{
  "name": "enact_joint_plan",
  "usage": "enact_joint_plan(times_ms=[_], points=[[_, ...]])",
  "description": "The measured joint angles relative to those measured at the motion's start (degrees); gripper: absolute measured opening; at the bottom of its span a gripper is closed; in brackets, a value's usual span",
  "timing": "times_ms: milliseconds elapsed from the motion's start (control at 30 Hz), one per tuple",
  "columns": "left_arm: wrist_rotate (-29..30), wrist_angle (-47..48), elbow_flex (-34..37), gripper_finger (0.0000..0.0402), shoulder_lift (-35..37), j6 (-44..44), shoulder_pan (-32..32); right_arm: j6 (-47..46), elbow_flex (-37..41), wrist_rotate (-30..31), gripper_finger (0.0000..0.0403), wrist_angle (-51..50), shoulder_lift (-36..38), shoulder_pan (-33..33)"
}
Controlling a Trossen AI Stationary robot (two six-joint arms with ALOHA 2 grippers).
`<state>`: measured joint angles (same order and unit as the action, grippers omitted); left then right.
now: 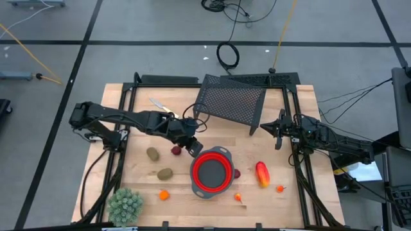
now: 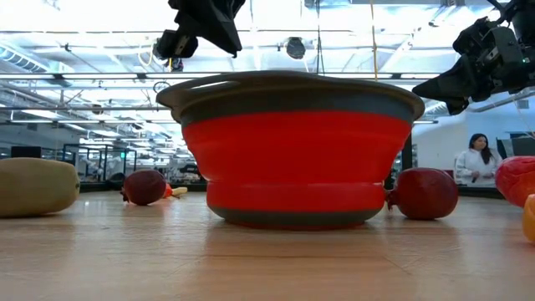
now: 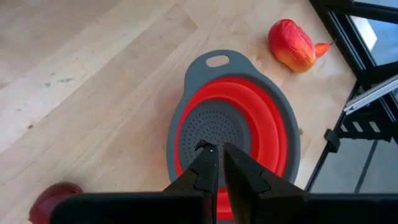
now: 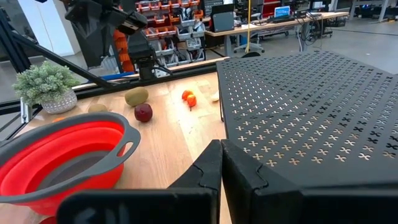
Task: Pick & Place Fruit
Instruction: Put the strainer bowl on the black shelf
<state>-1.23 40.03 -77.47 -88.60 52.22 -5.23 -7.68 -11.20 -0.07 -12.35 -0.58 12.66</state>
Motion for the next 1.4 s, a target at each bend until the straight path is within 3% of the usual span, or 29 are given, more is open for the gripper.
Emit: enact_joint_plan(times_ms=[333, 867, 1000, 1167, 1400], points=[[-0.36, 0.04, 0.00, 0.0038, 0.00, 0.41, 0.00, 0.00, 0.00, 0.01, 0.0004, -0.03, 0.01, -0.01], [1.62, 2.34, 0.04, 0.0246, -2.20, 0.74, 0.00, -0.01, 0.00, 0.01, 0.0004, 0.08, 0.00, -0.01], [0.48, 1.96, 0.04, 0.0273, -6.57, -1.79, 0.06, -0.54, 0.00, 0.01, 0.0004, 0.10, 0.00, 0.01], [-5.40, 2.31, 0.09, 0.0293, -11.30, -2.26, 0.76, -0.63, 0.00, 0.01, 0.0004, 0.30, 0.00, 0.00], [-4.81, 4.72, 0.09, 0.0307, -15.05, -2.11, 0.76, -0.61, 0.00, 0.00, 0.0004, 0.25, 0.01, -0.01]])
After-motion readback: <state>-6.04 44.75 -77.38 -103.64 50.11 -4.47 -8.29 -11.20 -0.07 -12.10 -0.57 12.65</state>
